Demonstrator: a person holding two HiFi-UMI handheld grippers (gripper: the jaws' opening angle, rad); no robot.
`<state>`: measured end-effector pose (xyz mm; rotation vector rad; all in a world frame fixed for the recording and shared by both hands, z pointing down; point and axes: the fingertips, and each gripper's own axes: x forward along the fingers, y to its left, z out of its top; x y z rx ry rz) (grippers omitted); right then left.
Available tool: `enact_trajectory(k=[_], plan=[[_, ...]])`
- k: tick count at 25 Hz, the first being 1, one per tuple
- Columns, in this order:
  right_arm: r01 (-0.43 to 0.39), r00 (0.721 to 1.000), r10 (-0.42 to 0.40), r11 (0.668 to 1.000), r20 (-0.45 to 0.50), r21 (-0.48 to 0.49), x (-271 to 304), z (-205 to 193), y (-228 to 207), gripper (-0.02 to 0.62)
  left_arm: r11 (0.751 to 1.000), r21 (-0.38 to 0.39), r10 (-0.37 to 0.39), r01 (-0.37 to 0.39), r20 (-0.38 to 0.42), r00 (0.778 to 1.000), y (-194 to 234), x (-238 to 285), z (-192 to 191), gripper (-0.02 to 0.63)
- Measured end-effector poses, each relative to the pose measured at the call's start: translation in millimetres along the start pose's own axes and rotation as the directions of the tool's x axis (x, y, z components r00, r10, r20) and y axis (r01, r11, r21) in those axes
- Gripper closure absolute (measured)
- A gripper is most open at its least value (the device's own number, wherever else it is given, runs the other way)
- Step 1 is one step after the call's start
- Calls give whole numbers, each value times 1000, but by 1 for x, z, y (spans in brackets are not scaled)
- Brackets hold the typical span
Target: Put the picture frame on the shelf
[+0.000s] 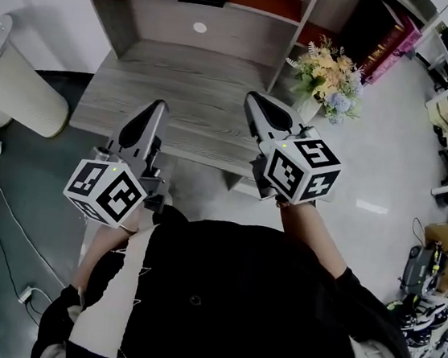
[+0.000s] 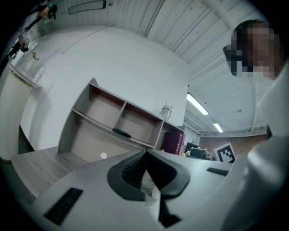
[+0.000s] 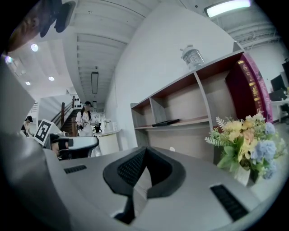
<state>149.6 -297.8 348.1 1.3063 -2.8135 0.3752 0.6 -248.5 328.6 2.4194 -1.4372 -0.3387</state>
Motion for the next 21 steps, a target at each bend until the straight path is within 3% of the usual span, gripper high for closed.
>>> enact_trajectory(k=[21], plan=[[18,1000,-18,1000,-25,1,9,-8,-3,594,1000,-11,-14,14,-3,1000,11,9,1,595]])
